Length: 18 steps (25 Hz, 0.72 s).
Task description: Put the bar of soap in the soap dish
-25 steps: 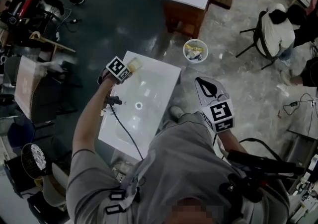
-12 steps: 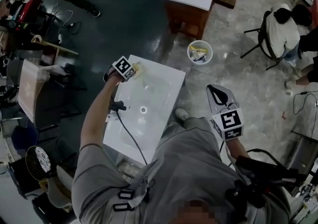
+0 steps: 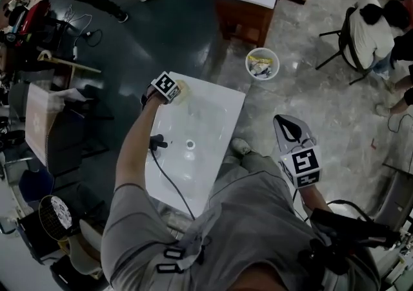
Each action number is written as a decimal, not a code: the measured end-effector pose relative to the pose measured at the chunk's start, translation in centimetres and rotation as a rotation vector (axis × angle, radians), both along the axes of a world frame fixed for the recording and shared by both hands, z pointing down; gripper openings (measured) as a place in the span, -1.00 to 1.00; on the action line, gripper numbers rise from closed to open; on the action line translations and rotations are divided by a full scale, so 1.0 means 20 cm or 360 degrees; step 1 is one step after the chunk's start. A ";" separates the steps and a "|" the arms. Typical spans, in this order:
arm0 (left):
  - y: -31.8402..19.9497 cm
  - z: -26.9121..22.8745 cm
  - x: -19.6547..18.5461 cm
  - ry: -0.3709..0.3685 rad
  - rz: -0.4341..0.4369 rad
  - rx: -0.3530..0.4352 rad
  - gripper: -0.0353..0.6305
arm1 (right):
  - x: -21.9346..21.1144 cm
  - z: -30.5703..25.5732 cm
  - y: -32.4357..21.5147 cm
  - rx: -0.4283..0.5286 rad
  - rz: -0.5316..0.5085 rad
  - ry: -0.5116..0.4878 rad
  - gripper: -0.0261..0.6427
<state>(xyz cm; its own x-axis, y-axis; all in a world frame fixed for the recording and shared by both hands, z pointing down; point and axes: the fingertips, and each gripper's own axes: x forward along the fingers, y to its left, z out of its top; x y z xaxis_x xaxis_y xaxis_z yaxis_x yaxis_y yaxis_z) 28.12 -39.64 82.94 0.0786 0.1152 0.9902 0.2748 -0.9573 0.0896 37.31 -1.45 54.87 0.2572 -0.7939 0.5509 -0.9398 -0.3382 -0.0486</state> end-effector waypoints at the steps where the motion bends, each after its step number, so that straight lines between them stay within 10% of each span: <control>1: -0.01 0.02 0.00 -0.0004 -0.0006 0.0002 -0.35 | -0.01 0.01 0.00 -0.0004 0.0006 -0.0003 -0.92; 18: 0.00 0.21 -0.03 -0.0070 0.0030 -0.0026 -0.35 | -0.04 0.09 0.13 -0.0074 0.0101 -0.0037 -0.92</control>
<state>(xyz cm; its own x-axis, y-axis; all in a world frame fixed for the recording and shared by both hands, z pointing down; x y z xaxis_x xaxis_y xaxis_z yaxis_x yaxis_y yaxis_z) 27.62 -39.65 87.24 0.0328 0.1327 0.9906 0.2885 -0.9502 0.1177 36.56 1.20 56.77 0.2932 -0.7497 0.5933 -0.9151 -0.3997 -0.0528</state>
